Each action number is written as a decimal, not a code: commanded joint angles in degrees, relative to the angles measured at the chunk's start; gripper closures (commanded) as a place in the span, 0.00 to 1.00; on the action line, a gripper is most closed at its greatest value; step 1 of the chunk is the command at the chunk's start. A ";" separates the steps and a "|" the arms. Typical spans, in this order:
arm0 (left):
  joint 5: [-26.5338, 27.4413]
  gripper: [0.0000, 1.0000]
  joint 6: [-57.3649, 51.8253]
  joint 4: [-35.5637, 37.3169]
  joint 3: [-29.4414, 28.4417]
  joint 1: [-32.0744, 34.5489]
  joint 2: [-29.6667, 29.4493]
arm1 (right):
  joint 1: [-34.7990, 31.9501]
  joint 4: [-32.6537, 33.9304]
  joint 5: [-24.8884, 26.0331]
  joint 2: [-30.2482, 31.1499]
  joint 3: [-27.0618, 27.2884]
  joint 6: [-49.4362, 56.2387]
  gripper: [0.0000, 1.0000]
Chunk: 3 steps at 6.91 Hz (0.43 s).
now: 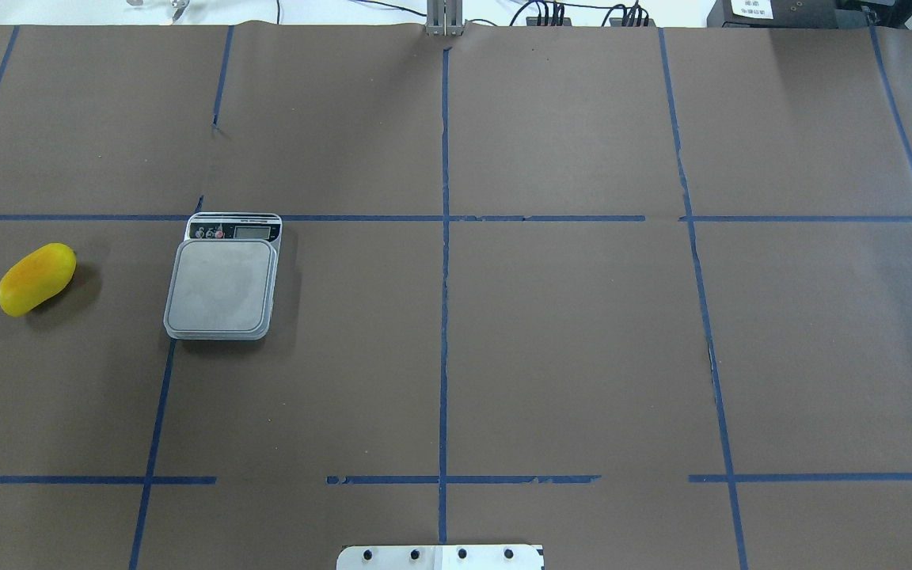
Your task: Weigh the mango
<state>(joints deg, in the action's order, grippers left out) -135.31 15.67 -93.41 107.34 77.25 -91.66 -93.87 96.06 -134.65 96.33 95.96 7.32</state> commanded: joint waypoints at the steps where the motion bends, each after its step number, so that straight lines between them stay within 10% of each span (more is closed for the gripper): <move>1: 7.10 0.00 4.97 -2.81 -2.12 -10.05 -3.34 | 0.00 0.00 0.00 0.00 0.01 -0.02 0.00; 3: 9.71 0.00 13.47 -22.08 -12.72 -12.91 -2.74 | 0.00 0.00 0.00 0.00 -0.08 0.06 0.00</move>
<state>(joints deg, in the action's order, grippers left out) -127.22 24.84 -105.37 100.17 66.13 -94.53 -93.87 96.06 -134.65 96.33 95.93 7.31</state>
